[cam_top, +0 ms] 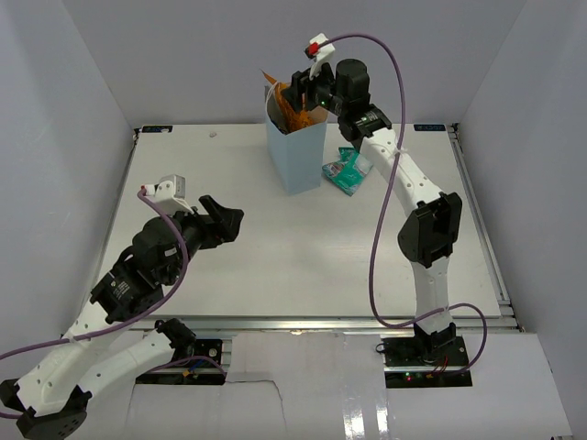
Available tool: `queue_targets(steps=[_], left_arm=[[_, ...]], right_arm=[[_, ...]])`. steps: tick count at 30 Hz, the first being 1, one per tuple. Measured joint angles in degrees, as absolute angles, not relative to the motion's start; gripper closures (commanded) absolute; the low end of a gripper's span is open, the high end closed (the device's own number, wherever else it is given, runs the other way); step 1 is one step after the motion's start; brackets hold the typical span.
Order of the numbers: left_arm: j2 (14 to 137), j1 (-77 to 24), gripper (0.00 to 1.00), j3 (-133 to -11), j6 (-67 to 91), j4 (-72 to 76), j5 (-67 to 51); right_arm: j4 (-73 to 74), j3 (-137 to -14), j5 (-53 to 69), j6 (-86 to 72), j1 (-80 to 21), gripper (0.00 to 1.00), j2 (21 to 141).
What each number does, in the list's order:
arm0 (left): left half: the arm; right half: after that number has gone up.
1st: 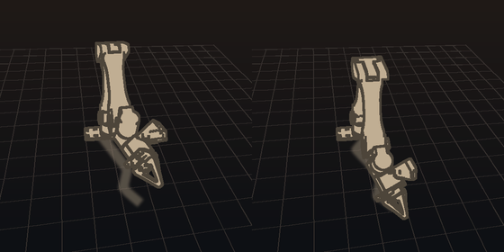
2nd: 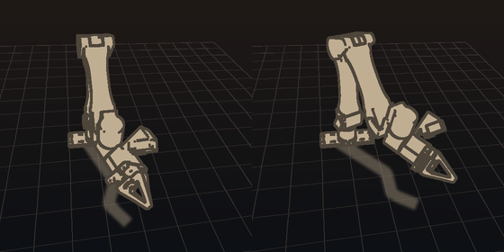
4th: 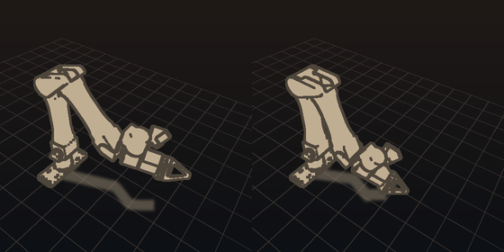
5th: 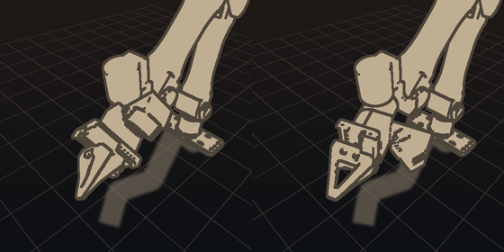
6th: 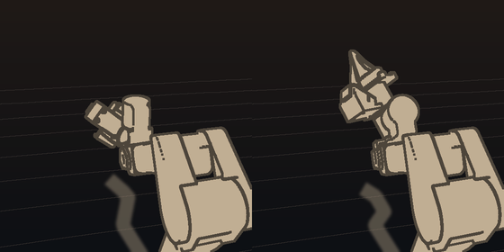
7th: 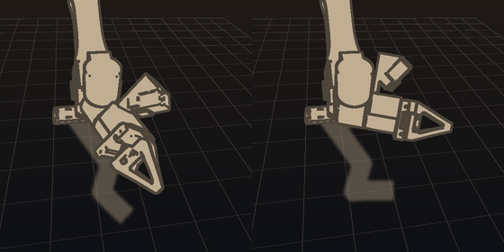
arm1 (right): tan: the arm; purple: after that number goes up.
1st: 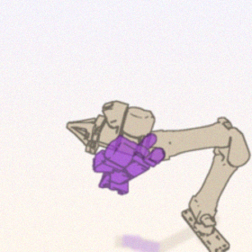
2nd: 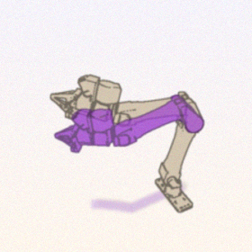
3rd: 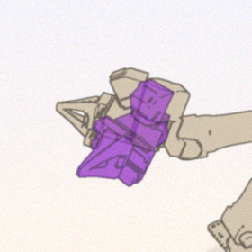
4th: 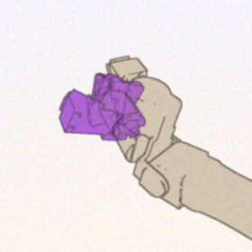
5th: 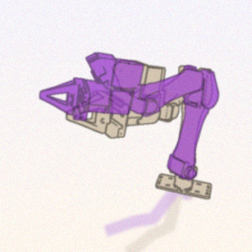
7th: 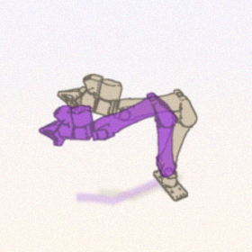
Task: Place the snacks into the paper bag
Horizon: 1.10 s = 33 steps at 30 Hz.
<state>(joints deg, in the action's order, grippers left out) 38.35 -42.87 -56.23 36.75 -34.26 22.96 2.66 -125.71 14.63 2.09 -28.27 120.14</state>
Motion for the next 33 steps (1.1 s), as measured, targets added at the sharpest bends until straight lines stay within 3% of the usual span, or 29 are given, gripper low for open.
queue_targets(steps=[5, 7, 8, 9, 33], left_arm=[[38.1, -42.9, 0.12, -56.2, 37.5, -34.3, 22.8], [38.0, -42.9, 0.12, -56.2, 37.8, -34.3, 22.8], [38.0, -42.9, 0.12, -56.2, 38.0, -34.3, 22.8], [38.0, -42.9, 0.12, -56.2, 38.2, -34.3, 22.8], [39.6, -42.9, 0.12, -56.1, 39.5, -34.4, 21.5]], right_arm=[[2.8, -127.5, 12.0, 2.2, -28.3, 0.46, 124.9], [3.0, -127.5, 11.0, 2.9, -28.3, 0.69, 126.2], [2.9, -127.5, 10.6, 3.1, -28.3, 0.89, 126.8], [2.9, -127.5, 10.5, 3.8, -28.2, 0.92, 127.2], [14.2, -130.4, 6.8, 20.0, -29.0, 0.92, 131.7]])
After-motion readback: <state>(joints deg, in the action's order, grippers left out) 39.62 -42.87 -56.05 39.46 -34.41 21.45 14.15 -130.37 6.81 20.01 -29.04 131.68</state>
